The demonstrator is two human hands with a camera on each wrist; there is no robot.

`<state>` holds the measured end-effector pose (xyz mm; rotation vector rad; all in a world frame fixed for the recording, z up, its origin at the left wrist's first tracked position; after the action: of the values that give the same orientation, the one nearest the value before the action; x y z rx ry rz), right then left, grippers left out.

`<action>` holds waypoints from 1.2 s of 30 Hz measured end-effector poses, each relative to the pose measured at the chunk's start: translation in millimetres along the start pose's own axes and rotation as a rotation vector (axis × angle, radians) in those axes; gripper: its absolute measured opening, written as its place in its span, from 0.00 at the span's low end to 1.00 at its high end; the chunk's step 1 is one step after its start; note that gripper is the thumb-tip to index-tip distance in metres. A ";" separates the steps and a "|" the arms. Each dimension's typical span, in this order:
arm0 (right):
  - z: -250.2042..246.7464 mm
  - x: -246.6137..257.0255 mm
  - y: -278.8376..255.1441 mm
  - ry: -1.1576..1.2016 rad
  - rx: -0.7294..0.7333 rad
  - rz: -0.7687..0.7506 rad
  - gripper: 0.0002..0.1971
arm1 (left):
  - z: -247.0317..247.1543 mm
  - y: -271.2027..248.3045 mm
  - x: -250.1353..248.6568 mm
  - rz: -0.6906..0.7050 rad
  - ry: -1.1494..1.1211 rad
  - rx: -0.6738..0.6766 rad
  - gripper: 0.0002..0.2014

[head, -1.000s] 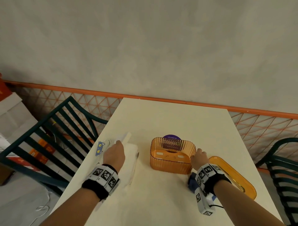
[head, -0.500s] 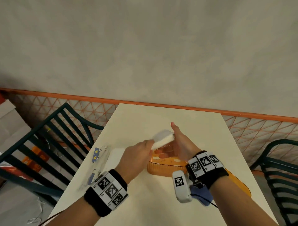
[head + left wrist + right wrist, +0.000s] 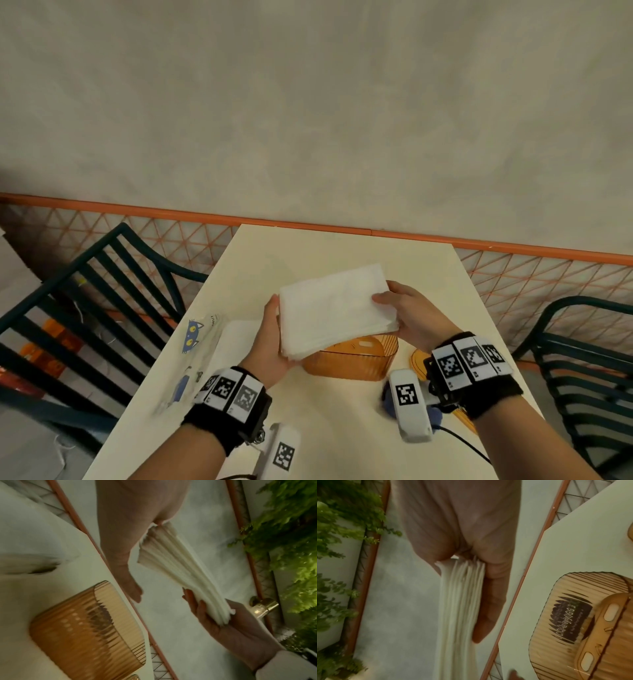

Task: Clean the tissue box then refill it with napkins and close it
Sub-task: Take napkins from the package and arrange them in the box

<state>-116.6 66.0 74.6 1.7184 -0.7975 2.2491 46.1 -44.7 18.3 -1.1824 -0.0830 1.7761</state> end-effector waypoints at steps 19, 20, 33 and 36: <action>-46.6 -16.9 49.4 -0.692 -0.481 0.021 0.19 | 36.9 83.9 -39.9 0.317 1.030 -0.214 0.17; -48.4 -24.8 53.6 -0.727 -0.481 0.053 0.19 | 34.4 92.3 -33.5 0.297 1.079 -0.231 0.17; -45.6 -66.1 86.2 -1.161 -0.294 0.343 0.17 | 31.1 132.4 3.6 0.089 1.646 -0.315 0.16; -37.5 -63.9 90.0 -1.297 -0.216 0.320 0.17 | 31.3 135.6 9.1 0.041 1.657 -0.306 0.16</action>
<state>-170.3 21.0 -18.6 2.9692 -1.4939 0.8023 -68.5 -97.2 -41.5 -2.4926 0.6514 0.3584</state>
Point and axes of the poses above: each hand's wrist, its own y-axis towards the middle knuckle, its own z-axis out of the palm, x = y × z, the point moved 4 cm from there along y, towards the middle knuckle, and after that the axes turned 2 degrees about -z, right-handed, at the moved point
